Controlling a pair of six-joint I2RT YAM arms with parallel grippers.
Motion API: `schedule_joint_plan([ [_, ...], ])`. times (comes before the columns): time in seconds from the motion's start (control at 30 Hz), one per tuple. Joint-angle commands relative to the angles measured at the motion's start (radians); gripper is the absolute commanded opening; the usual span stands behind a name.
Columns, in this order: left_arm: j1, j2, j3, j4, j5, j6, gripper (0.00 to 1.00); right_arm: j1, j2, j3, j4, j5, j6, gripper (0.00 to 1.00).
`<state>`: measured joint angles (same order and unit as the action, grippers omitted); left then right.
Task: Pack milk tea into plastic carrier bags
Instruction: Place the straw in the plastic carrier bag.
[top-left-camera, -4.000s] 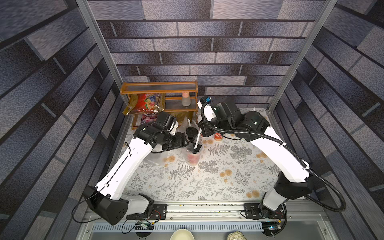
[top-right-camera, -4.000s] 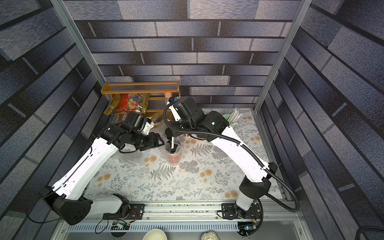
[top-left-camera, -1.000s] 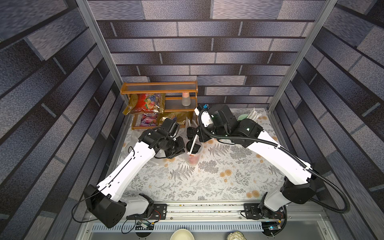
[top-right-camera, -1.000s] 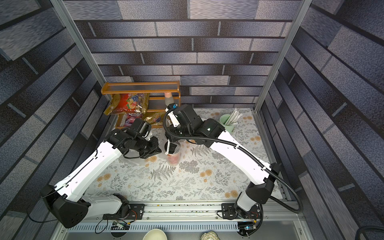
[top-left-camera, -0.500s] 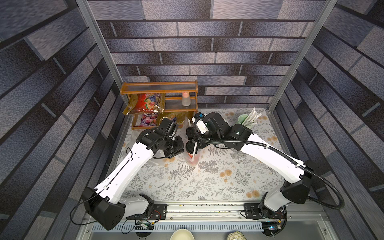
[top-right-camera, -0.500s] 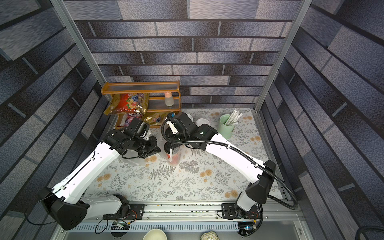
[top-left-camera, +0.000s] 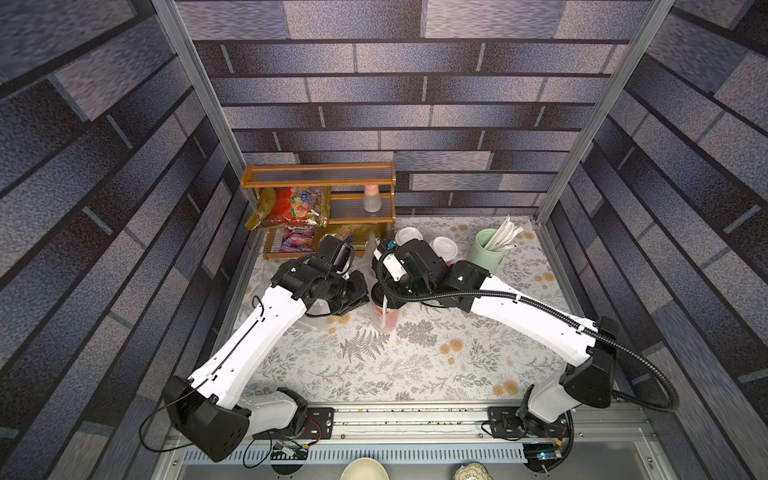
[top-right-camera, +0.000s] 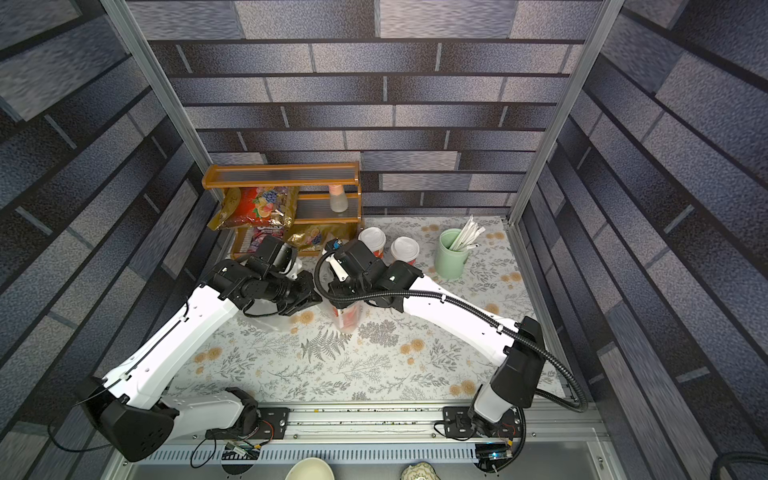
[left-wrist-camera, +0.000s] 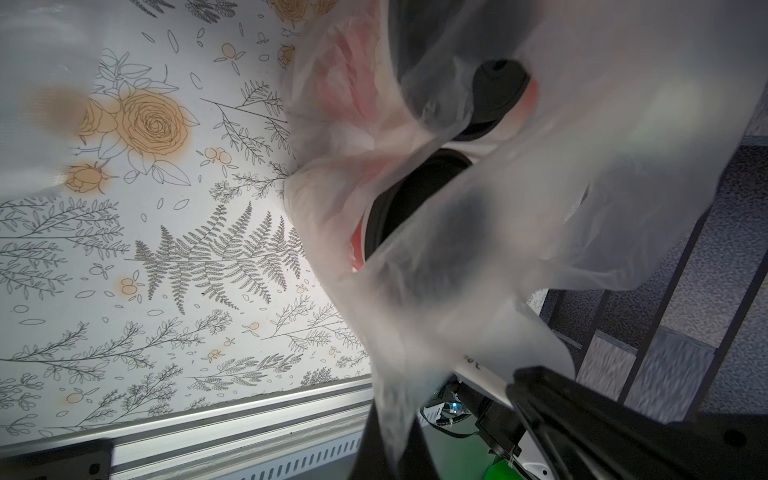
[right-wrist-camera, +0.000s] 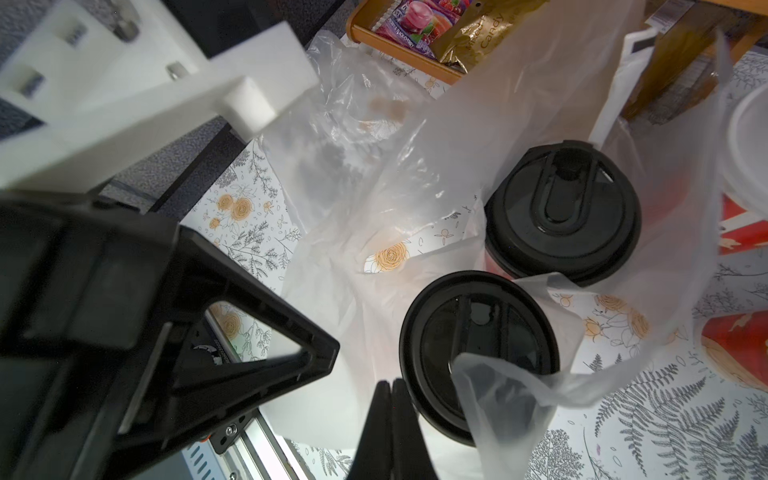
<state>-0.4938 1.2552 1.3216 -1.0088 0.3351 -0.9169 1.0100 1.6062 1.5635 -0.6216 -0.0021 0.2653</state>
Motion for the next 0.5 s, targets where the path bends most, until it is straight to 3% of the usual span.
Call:
schedule_joint_plan([
  [0.0,0.008,-0.023,-0.011,0.007,0.008,0.003,0.0,0.014,0.009,-0.04,0.057,0.008,-0.028,0.0],
  [0.47,0.008,-0.02,-0.008,0.011,0.008,-0.003,0.0,0.022,0.014,-0.232,0.241,-0.009,-0.041,0.0],
])
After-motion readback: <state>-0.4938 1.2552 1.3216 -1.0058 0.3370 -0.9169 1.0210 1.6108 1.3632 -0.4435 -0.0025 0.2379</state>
